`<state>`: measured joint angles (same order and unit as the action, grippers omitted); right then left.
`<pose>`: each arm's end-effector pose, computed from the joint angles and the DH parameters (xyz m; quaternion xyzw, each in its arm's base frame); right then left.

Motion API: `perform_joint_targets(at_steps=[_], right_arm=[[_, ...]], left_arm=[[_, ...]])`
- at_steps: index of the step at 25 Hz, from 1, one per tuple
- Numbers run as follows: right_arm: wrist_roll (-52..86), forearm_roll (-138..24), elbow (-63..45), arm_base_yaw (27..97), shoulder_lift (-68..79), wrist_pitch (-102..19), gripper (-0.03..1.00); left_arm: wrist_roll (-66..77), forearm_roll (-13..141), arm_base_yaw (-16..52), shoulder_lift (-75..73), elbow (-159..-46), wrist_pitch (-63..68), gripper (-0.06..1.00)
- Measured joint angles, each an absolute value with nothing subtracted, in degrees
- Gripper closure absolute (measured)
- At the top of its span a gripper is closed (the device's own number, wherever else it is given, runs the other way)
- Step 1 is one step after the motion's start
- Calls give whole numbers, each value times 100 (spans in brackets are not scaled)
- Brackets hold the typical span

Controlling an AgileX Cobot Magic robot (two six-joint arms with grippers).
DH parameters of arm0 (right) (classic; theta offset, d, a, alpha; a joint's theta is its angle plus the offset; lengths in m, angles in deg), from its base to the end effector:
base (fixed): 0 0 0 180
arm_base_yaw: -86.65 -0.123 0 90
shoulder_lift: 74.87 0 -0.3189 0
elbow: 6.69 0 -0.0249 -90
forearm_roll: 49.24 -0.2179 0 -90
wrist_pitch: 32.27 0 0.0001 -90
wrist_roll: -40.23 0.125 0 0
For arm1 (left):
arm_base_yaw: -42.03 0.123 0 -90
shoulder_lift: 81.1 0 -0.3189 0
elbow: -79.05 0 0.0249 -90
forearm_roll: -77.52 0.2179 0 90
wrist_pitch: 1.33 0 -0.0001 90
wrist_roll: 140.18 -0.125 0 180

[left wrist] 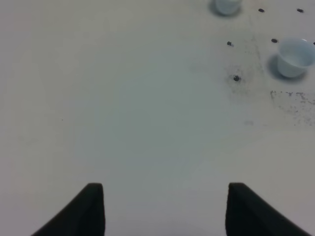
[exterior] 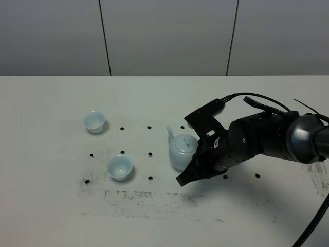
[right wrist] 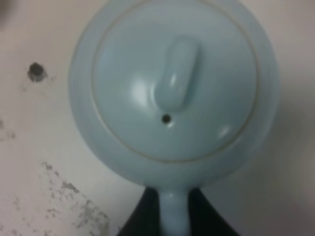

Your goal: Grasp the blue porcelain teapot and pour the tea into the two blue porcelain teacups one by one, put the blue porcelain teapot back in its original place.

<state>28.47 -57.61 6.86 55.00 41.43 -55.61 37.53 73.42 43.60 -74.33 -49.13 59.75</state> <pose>0.3207 0.2062 0.1772 -0.3045 0.9230 0.0829 0.2202 -0.0350 -0.0088 0.2337 0.0062 0.8640 -0.0188 0.5031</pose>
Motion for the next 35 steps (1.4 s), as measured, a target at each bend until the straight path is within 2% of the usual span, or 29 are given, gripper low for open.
perform_joint_targets(at_steps=[8, 20, 26, 30, 35], right_arm=[[2689, -5468, 390, 5388, 3995, -5701, 93], [1134, -5126, -2194, 5272, 5060, -6821, 93], [911, -4697, -3648, 5198, 5980, -7260, 93], [848, -4216, -4274, 5117, 6450, -7532, 93], [564, -3900, -4455, 4926, 6635, -7507, 93]], left_arm=[[3753, 7342, 4360, -7433, -4913, 5975, 44], [3753, 7342, 4360, -7433, -4913, 5975, 44], [3753, 7342, 4360, -7433, -4913, 5975, 44], [3753, 7342, 4360, -7433, -4913, 5975, 44], [3753, 7342, 4360, -7433, -4913, 5970, 44]])
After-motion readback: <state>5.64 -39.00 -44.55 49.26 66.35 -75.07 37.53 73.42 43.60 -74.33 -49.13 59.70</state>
